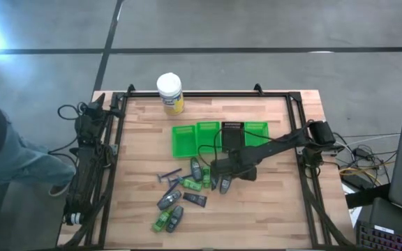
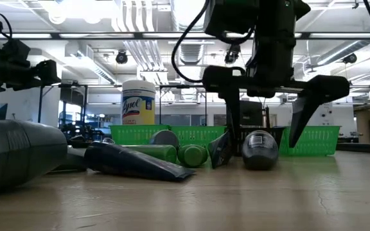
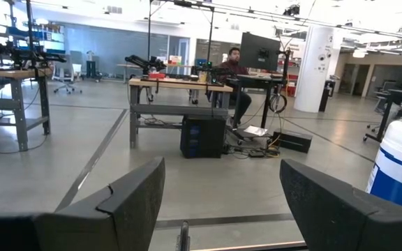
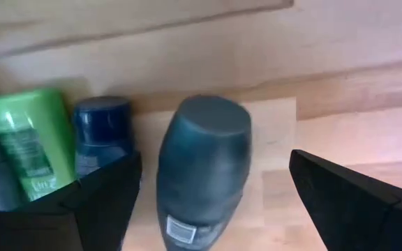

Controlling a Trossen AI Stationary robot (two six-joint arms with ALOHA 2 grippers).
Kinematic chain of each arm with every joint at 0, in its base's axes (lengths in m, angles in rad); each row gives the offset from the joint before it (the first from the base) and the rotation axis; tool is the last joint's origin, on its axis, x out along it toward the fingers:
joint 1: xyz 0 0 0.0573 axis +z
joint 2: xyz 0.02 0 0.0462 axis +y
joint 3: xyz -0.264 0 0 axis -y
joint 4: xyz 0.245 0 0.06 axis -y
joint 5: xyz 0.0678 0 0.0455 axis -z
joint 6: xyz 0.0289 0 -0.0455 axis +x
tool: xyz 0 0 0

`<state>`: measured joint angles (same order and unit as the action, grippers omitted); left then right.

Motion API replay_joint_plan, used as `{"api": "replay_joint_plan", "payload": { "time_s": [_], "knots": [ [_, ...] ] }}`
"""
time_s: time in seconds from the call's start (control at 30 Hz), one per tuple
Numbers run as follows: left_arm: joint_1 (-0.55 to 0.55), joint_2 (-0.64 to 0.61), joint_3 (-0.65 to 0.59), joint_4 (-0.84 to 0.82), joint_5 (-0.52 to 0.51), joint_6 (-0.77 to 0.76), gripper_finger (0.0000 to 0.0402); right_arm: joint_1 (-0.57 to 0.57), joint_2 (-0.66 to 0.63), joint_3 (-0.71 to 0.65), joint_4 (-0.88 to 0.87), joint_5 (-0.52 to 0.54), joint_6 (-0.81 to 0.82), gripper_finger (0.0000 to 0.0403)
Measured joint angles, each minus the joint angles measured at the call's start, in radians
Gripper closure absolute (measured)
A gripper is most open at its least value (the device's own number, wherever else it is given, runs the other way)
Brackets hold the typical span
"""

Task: Pick & Place Travel size toiletries
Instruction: Put the deodorant into the right green bin

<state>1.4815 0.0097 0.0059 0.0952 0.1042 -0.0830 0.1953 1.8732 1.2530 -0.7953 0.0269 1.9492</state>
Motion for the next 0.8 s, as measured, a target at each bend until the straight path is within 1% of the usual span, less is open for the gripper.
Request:
{"api": "replay_joint_plan", "payload": {
  "time_s": [0.2, 0.37, 0.63, 0.8],
  "knots": [
    [0.000, 0.001, 0.000, 0.000, 0.000, 0.000, 0.0113, 0.004, 0.026, -0.011, 0.031, -0.012, 0.055, 0.0087],
    [0.000, 0.001, 0.000, 0.000, 0.000, 0.000, 0.0113, 0.003, 0.069, -0.003, 0.051, -0.025, 0.060, 0.0122],
    [0.000, 0.002, 0.000, 0.000, 0.000, 0.000, 0.0112, 0.003, 0.072, -0.001, 0.044, -0.050, 0.014, 0.0198],
    [0.000, 0.003, 0.000, 0.000, 0.000, 0.000, 0.0113, 0.001, 0.046, -0.003, 0.044, -0.069, -0.045, 0.0200]
  ]
}}
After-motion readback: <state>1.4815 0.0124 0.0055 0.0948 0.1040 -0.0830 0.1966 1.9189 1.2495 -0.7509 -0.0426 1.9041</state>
